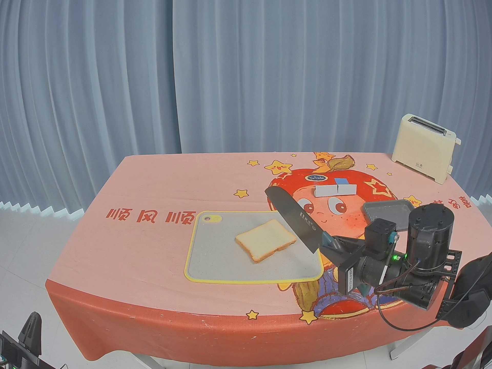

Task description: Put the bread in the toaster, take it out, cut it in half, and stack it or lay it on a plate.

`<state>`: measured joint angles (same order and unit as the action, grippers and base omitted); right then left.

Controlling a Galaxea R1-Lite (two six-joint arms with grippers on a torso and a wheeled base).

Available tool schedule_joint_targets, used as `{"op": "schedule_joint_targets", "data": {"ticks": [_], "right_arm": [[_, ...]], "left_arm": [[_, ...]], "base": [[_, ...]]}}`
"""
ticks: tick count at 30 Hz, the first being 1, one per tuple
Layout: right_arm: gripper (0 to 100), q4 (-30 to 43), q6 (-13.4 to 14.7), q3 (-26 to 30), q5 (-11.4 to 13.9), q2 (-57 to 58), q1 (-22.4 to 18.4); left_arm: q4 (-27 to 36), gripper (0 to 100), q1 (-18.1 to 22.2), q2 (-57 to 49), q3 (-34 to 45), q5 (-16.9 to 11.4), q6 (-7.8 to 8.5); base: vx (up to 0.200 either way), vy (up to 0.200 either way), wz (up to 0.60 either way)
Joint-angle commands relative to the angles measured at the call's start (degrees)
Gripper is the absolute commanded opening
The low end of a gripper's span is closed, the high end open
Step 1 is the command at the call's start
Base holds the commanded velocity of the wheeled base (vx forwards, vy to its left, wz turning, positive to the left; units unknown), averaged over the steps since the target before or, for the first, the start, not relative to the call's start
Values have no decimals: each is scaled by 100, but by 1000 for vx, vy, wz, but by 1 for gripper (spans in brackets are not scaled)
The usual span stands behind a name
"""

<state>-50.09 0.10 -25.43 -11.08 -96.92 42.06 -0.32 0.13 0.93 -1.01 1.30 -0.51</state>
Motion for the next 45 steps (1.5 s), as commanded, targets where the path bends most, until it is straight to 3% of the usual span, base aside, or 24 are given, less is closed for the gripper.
{"op": "schedule_joint_targets", "data": {"ticks": [1, 11, 17, 21, 30, 34, 38, 45], "right_arm": [[0, -1, -1, -6, 1, -38, 13], [0, -9, 25, 56, 1, -47, 206], [0, -18, 34, 56, 1, -38, 268], [0, -18, 34, 82, 1, -20, 277], [0, -18, 25, 108, 1, 24, 285], [0, -18, 25, 100, -8, 24, 277], [0, -18, 25, 108, -8, -3, 277], [0, -18, 25, 126, -8, 24, 285]], "left_arm": [[-3, 0, 4, -31, 101, -7, -10], [5, 0, -5, -31, 101, -51, 25], [-83, 0, 4, -40, 101, -183, 192], [-1744, 0, 4, -31, 101, -192, 306], [-1559, 0, -13, -93, 101, -227, 350], [-1498, 0, -31, 118, 101, -456, 350], [-1313, 0, -49, 268, 101, -456, 447], [-1216, 0, -49, 320, 92, -464, 473]], "base": [[0, 0, 0], [0, 0, 0], [0, 0, 0], [0, 0, 0], [0, 0, 0], [0, 0, 0], [0, 0, 0], [0, 0, 0]]}}
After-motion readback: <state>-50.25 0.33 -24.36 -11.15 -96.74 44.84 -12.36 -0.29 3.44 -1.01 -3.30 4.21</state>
